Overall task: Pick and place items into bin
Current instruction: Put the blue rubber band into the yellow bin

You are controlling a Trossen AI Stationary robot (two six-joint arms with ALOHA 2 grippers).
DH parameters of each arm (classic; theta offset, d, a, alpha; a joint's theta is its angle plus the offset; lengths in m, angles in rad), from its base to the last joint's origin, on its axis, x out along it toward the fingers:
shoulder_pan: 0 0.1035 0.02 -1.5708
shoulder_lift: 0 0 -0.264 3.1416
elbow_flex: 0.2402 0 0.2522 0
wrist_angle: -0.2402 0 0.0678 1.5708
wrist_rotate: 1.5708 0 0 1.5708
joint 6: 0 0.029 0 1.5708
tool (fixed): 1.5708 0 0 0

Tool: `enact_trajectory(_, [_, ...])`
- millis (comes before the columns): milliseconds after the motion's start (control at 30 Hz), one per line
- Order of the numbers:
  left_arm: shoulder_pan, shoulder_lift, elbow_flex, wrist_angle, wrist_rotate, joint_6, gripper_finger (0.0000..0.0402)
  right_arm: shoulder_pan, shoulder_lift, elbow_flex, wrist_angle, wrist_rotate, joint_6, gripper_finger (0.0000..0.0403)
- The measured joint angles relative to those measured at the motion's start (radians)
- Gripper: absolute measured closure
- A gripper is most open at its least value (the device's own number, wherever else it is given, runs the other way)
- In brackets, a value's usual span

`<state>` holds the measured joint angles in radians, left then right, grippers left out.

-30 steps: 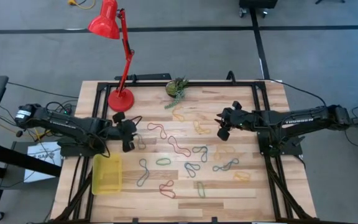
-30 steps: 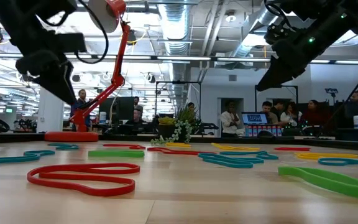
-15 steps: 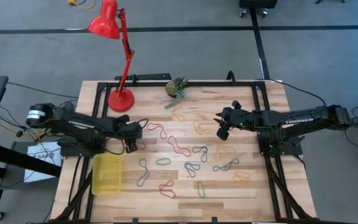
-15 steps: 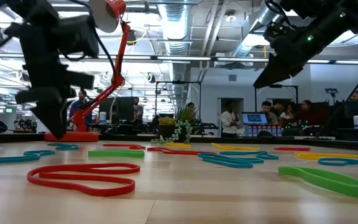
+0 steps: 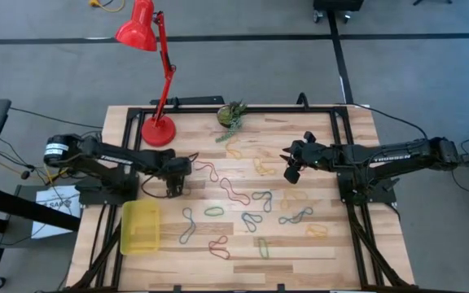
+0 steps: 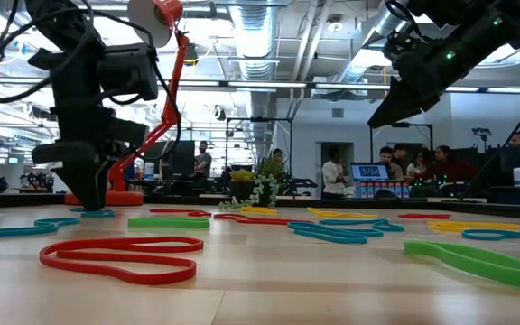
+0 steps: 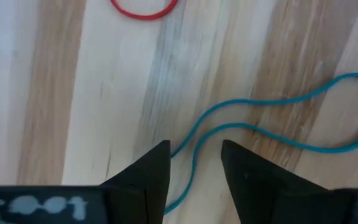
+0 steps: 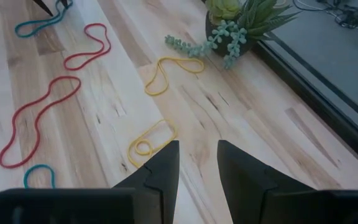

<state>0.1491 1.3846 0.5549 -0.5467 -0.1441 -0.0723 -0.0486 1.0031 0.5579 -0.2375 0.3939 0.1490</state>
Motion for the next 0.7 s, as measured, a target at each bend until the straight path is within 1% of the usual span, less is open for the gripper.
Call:
enact_trajectory(100, [0.039, 0.000, 0.000, 0.005, 0.065, 0.048, 0.0264, 0.000, 0.000, 0.000, 0.000, 0.000, 0.000, 0.0301])
enact_trajectory(200, [0.082, 0.000, 0.000, 0.005, 0.108, 0.057, 0.0281, 0.000, 0.000, 0.000, 0.000, 0.000, 0.000, 0.0301])
enact_trajectory(300, [0.116, 0.001, -0.001, 0.009, 0.157, 0.074, 0.0316, 0.000, 0.000, 0.000, 0.000, 0.000, 0.000, 0.0301])
enact_trajectory(467, [0.124, 0.002, 0.000, 0.012, 0.155, 0.091, 0.0388, 0.000, 0.000, 0.000, 0.000, 0.000, 0.000, 0.0301])
enact_trajectory(600, [0.124, 0.009, 0.033, -0.014, 0.155, 0.130, 0.0396, 0.000, 0.000, 0.000, 0.000, 0.000, 0.000, 0.0301])
enact_trajectory(700, [0.123, 0.015, 0.092, -0.084, 0.166, 0.157, 0.0400, 0.000, 0.000, 0.000, 0.000, 0.000, 0.000, 0.0301])
